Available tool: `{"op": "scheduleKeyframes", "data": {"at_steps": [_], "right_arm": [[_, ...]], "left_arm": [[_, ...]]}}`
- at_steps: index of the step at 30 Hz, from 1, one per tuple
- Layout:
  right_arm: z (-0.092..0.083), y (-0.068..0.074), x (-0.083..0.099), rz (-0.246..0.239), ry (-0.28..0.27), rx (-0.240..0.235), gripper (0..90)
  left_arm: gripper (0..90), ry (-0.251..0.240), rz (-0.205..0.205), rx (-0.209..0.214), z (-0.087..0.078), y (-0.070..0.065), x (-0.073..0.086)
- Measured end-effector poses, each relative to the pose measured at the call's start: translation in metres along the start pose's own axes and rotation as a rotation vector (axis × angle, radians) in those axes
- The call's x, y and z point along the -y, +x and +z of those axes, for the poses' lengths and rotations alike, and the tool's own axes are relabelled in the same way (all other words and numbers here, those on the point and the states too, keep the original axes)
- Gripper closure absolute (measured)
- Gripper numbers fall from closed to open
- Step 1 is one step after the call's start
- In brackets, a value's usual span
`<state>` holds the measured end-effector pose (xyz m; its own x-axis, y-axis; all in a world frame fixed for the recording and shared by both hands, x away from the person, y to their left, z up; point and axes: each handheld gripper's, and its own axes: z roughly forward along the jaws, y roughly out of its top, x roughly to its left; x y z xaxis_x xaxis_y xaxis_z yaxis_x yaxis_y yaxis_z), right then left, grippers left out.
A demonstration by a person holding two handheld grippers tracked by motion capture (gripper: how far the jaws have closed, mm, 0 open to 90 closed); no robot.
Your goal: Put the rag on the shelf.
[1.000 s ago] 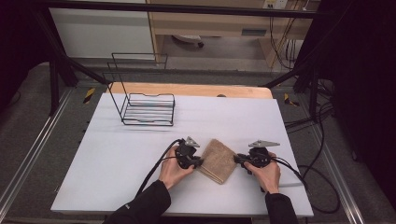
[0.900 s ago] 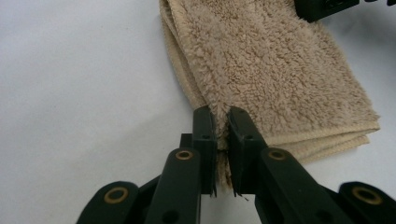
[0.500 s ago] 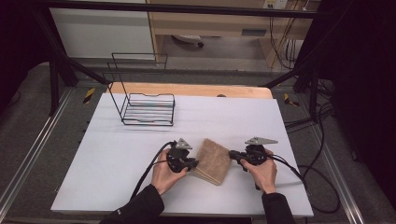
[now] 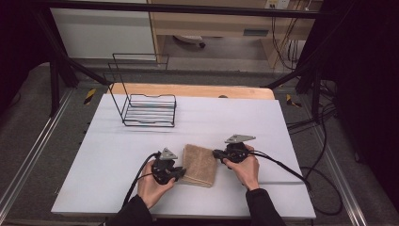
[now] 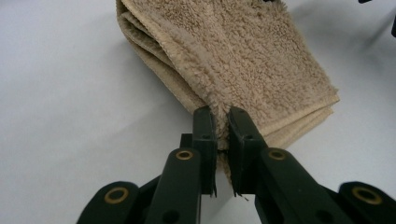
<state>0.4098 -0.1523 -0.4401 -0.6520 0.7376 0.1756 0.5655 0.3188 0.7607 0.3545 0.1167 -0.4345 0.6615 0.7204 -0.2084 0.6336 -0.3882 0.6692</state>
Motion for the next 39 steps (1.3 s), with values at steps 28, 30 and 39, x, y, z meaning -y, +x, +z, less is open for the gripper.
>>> {"op": "scheduleKeyframes", "data": {"at_steps": [28, 30, 39], "right_arm": [[-0.02, -0.004, 0.013, -0.004, -0.055, -0.035, 25.0], [-0.022, -0.005, 0.016, 0.001, -0.059, -0.032, 22.8], [-0.039, -0.017, 0.033, 0.035, -0.067, -0.017, 11.9]], "left_arm": [[23.1, -0.074, 0.035, -0.003, -0.012, 0.029, -0.005], [21.2, -0.069, 0.039, -0.001, -0.013, 0.032, -0.009], [7.1, -0.035, 0.044, -0.033, -0.002, 0.051, -0.026]]}}
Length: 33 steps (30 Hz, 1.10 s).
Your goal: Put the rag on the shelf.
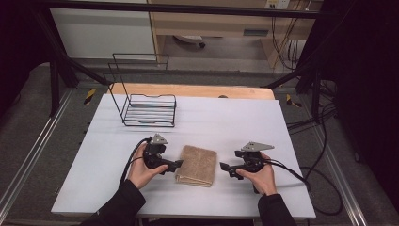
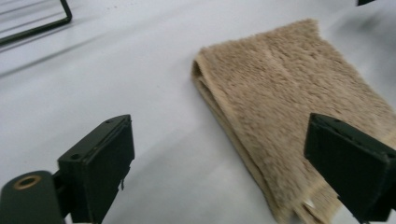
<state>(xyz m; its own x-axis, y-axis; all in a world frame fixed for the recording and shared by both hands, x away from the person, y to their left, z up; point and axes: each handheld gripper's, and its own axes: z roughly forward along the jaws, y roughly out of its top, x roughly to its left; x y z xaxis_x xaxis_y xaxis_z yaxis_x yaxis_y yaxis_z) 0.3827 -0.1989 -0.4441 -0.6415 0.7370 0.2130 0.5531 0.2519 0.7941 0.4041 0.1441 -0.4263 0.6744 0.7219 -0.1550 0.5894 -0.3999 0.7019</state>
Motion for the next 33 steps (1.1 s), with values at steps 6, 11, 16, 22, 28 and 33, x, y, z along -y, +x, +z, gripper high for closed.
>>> {"op": "scheduleKeyframes", "data": {"at_steps": [6, 11, 16, 22, 28, 33], "right_arm": [[-0.005, -0.002, 0.002, -0.007, 0.014, 0.016, 8.6], [-0.006, -0.001, 0.002, -0.009, 0.015, 0.019, 8.7], [-0.006, -0.001, 0.002, -0.009, 0.012, 0.015, 10.3], [-0.007, -0.001, 0.002, -0.009, 0.017, 0.018, 10.9], [-0.007, -0.001, 0.001, -0.006, 0.02, 0.012, 12.5], [-0.007, -0.001, 0.001, -0.005, 0.017, 0.007, 13.7]], "left_arm": [[6.4, 0.006, -0.016, -0.022, 0.012, 0.009, -0.013], [6.9, 0.008, -0.011, -0.033, 0.023, 0.009, -0.023], [12.2, 0.023, -0.004, -0.047, 0.036, 0.009, -0.03], [26.3, 0.015, -0.017, -0.055, 0.047, 0.012, -0.034], [43.7, 0.029, -0.032, -0.012, 0.055, 0.015, -0.033], [54.3, 0.03, -0.058, 0.036, 0.058, 0.016, -0.033]]}}
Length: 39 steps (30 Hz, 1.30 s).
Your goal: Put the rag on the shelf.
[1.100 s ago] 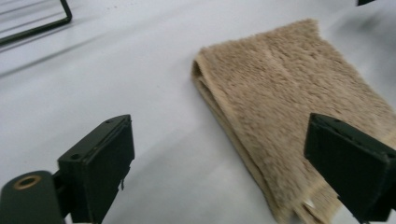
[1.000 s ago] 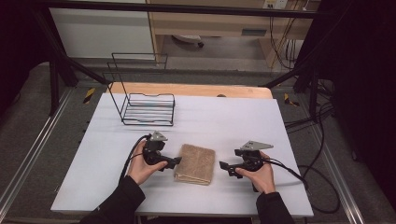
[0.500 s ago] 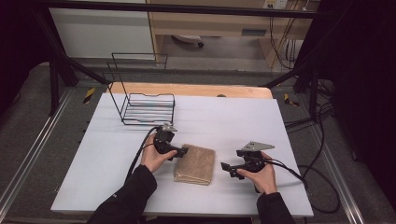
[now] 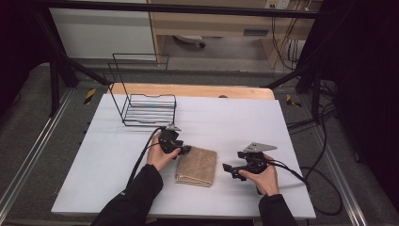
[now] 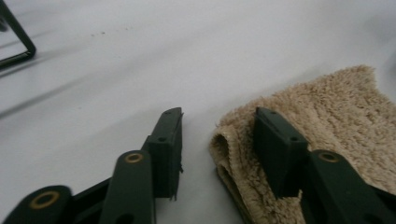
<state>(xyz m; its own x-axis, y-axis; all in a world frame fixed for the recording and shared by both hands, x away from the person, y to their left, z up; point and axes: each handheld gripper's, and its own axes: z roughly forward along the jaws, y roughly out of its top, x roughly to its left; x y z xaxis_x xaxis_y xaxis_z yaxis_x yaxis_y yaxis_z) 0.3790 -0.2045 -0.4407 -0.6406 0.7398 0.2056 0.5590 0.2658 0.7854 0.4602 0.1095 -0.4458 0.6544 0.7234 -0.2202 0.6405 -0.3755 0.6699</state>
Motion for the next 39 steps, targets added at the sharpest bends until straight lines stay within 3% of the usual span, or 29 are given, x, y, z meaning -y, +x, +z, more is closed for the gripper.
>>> {"op": "scheduleKeyframes", "data": {"at_steps": [11, 17, 22, 26, 31, 35, 37, 39], "right_arm": [[0.001, 0.0, -0.001, 0.015, 0.001, -0.009, 14.2], [0.004, 0.0, -0.003, 0.026, -0.012, -0.015, 15.9], [0.012, 0.002, -0.008, 0.026, -0.012, -0.007, 18.4], [0.023, 0.005, -0.018, 0.038, -0.015, -0.026, 26.4], [0.036, 0.009, -0.025, 0.049, 0.009, -0.015, 27.5], [0.049, 0.009, -0.03, 0.079, 0.021, 0.009, 40.2], [0.053, 0.007, -0.03, 0.068, 0.01, 0.014, 48.1], [0.056, 0.005, -0.03, 0.083, 0.039, 0.017, 51.2]], "left_arm": [[72.8, 0.02, -0.016, 0.06, 0.003, -0.003, 0.0], [80.8, 0.048, -0.02, 0.057, 0.004, -0.006, -0.002], [82.2, 0.061, -0.005, 0.039, 0.005, -0.009, -0.004], [82.3, 0.061, -0.008, 0.038, 0.005, -0.009, -0.004], [82.2, 0.052, 0.009, 0.028, 0.005, -0.01, -0.003], [82.3, 0.042, 0.028, 0.023, 0.005, -0.011, -0.001], [82.3, 0.032, 0.033, 0.025, 0.005, -0.011, 0.0], [82.3, 0.028, 0.033, 0.025, 0.005, -0.011, 0.001]]}}
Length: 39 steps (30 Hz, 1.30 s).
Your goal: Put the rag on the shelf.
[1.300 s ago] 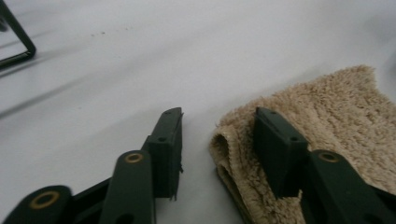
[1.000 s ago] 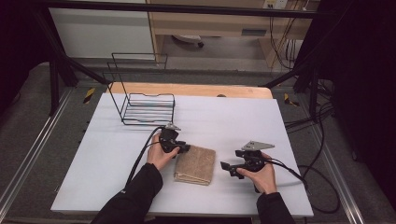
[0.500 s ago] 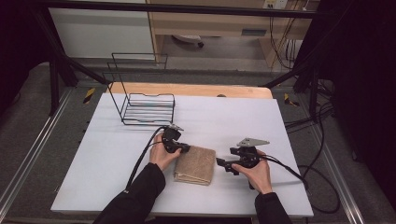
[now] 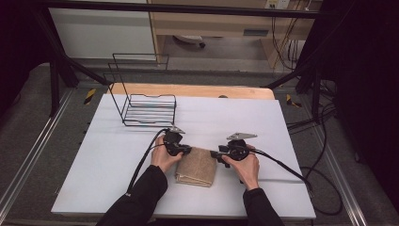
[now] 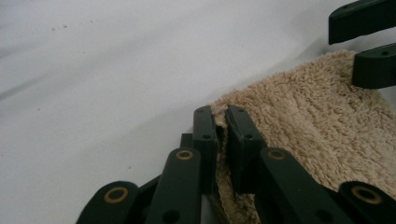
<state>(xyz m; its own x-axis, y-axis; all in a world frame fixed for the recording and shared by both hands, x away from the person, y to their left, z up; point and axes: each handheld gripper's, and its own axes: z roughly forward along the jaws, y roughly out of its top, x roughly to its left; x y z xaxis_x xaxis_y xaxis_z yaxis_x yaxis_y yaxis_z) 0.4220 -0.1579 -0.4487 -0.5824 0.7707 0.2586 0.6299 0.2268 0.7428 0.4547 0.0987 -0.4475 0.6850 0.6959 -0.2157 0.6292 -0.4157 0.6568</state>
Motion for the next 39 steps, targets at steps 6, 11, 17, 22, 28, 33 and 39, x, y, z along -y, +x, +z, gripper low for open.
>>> {"op": "scheduleKeyframes", "data": {"at_steps": [6, 11, 17, 22, 28, 33, 39], "right_arm": [[0.006, -0.001, 0.001, 0.039, 0.035, -0.006, 58.7], [0.008, -0.001, 0.002, 0.061, 0.048, -0.007, 65.5], [0.01, 0.001, 0.004, 0.062, 0.042, -0.013, 76.1], [0.011, 0.003, 0.007, 0.064, 0.029, -0.013, 81.1], [0.011, 0.003, 0.007, 0.091, 0.029, -0.016, 85.2], [0.01, 0.003, 0.005, 0.103, 0.034, -0.02, 86.2], [-0.002, 0.006, 0.001, 0.105, -0.005, -0.043, 86.3]], "left_arm": [[82.3, -0.002, 0.002, 0.0, 0.0, 0.0, 0.0], [82.3, -0.002, 0.006, 0.002, 0.0, 0.0, 0.0], [82.3, -0.001, 0.011, 0.007, 0.0, 0.001, 0.0], [82.2, -0.004, 0.011, 0.012, 0.0, 0.002, 0.0], [82.3, -0.007, -0.003, 0.026, 0.0, 0.004, 0.0], [83.3, -0.009, 0.009, 0.021, -0.001, 0.003, 0.0], [84.1, -0.051, 0.011, 0.032, -0.012, 0.001, -0.001]]}}
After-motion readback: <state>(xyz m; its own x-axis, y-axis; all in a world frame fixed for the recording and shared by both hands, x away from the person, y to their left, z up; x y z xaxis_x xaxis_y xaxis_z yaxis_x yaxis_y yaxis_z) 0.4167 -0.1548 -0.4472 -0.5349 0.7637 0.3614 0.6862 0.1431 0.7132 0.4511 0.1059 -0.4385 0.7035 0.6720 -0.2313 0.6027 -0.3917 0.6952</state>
